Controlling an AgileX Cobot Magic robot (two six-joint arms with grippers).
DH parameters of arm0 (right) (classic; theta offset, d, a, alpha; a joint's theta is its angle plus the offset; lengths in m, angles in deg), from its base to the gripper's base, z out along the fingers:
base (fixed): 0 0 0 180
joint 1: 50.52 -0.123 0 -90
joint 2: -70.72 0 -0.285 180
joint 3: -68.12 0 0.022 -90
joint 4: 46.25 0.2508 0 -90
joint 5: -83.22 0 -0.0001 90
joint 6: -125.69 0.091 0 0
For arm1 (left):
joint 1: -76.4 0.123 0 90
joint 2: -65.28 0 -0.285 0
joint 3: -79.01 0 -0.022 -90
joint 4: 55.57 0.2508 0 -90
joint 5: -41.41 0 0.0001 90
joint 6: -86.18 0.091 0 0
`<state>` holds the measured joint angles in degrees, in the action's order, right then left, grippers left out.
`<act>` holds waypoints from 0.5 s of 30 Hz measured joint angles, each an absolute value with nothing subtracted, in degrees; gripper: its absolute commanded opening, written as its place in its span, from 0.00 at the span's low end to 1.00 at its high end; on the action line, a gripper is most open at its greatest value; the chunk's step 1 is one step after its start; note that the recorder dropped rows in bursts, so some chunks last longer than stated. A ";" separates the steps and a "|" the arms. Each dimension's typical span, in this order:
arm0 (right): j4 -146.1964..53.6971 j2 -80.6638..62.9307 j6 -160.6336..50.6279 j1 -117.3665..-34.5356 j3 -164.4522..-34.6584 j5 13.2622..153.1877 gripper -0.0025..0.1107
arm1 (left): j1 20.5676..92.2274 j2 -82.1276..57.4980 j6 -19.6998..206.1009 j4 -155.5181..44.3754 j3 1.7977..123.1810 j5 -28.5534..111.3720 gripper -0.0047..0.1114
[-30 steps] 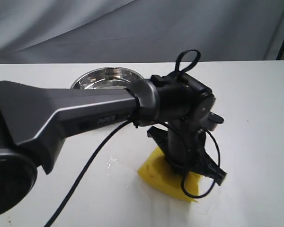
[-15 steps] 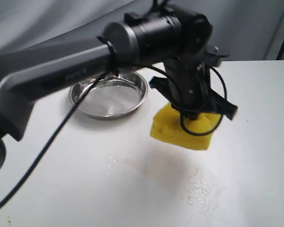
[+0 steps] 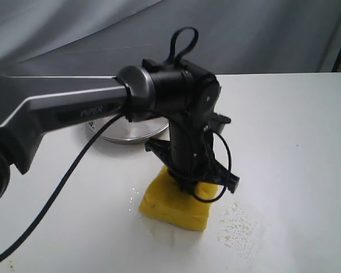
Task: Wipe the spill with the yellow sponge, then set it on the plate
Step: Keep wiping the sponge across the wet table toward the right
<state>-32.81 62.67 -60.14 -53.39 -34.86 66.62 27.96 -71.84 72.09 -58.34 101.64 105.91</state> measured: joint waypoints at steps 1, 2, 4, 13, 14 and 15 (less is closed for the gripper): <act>-32.81 62.67 -60.14 -53.39 -34.86 66.62 0.02 | 27.42 -71.84 72.09 -58.34 100.18 104.26 0.04; -32.81 62.67 -60.14 -53.39 -34.86 66.62 0.02 | 26.97 -71.57 72.09 -58.34 99.06 102.68 0.04; -32.81 62.67 -60.14 -53.39 -34.86 66.62 0.02 | 26.20 -71.02 72.09 -58.61 97.47 100.45 0.04; -32.81 62.67 -60.14 -53.39 -34.86 66.62 0.02 | 18.78 -70.86 76.03 -63.96 96.45 93.90 0.04; -32.81 62.67 -60.14 -53.39 -34.86 66.62 0.02 | 18.01 -70.86 76.52 -64.35 96.45 93.09 0.04; -32.81 62.67 -60.14 -53.39 -34.86 66.62 0.02 | 17.49 -70.86 76.81 -64.70 96.30 92.44 0.04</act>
<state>-32.81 62.67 -60.14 -53.39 -34.86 66.62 17.49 -70.86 76.81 -64.70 96.30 92.44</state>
